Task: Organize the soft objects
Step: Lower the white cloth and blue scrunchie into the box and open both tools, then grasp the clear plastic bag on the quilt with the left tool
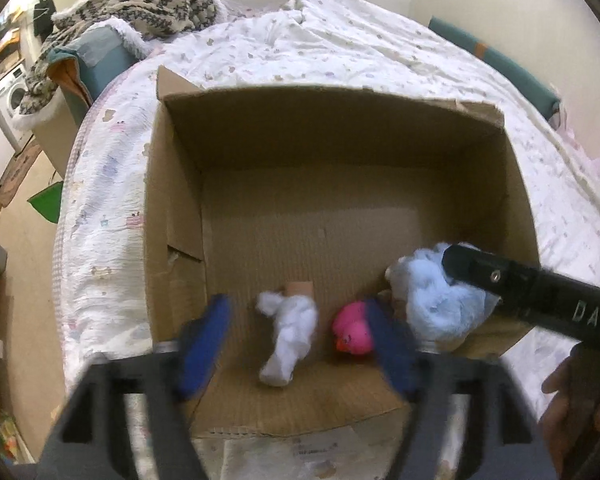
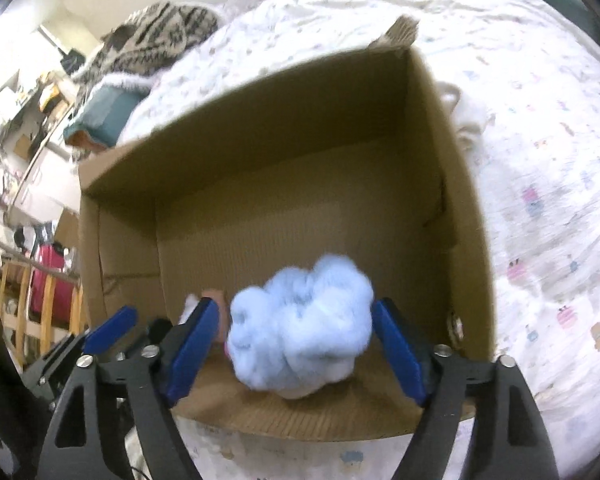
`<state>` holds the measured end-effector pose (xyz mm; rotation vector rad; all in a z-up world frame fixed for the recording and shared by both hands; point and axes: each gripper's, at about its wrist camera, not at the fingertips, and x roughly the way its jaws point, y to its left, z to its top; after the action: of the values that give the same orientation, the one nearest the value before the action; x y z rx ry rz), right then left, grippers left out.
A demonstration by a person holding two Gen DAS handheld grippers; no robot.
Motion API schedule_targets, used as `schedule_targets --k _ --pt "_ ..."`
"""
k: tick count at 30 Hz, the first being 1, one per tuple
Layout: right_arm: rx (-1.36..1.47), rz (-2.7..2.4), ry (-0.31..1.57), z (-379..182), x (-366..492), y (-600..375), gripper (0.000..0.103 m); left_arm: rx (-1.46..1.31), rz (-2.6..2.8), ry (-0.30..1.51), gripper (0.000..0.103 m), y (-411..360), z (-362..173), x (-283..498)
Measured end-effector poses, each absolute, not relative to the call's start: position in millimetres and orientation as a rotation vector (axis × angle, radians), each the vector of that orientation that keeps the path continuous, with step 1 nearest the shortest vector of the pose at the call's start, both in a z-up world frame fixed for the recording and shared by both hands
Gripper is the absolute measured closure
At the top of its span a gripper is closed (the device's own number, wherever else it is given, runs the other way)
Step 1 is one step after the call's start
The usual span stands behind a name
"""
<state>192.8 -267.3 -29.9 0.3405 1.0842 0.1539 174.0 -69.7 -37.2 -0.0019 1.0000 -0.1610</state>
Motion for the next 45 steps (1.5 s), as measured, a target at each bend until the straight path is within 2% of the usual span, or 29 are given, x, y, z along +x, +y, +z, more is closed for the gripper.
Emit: schedule_targets --k 14,27,34,42,45 --pt "0.303 0.068 1.005 -9.2 191.2 -278.2 0.013 -0.004 -0.118 0.944 0.029 -64.3 -22.4 162.9" --pt "0.295 0.062 1.01 -2.8 155.8 -281.7 0.013 -0.045 -0.113 0.931 0.029 -48.5 -4.6 135.0" --pt "0.341 0.068 0.996 -7.7 123.9 -285.0 0.013 -0.096 -0.087 0.958 0.029 -34.8 -8.4 111.5" --pt "0.35 0.049 0.869 -18.3 84.2 -294.5 0.013 -0.131 -0.011 0.985 0.029 -17.2 -22.4 88.8" --pt "0.381 0.013 0.906 -31.4 80.3 -303.6 0.013 -0.155 0.041 0.96 0.029 -6.9 -29.0 81.5"
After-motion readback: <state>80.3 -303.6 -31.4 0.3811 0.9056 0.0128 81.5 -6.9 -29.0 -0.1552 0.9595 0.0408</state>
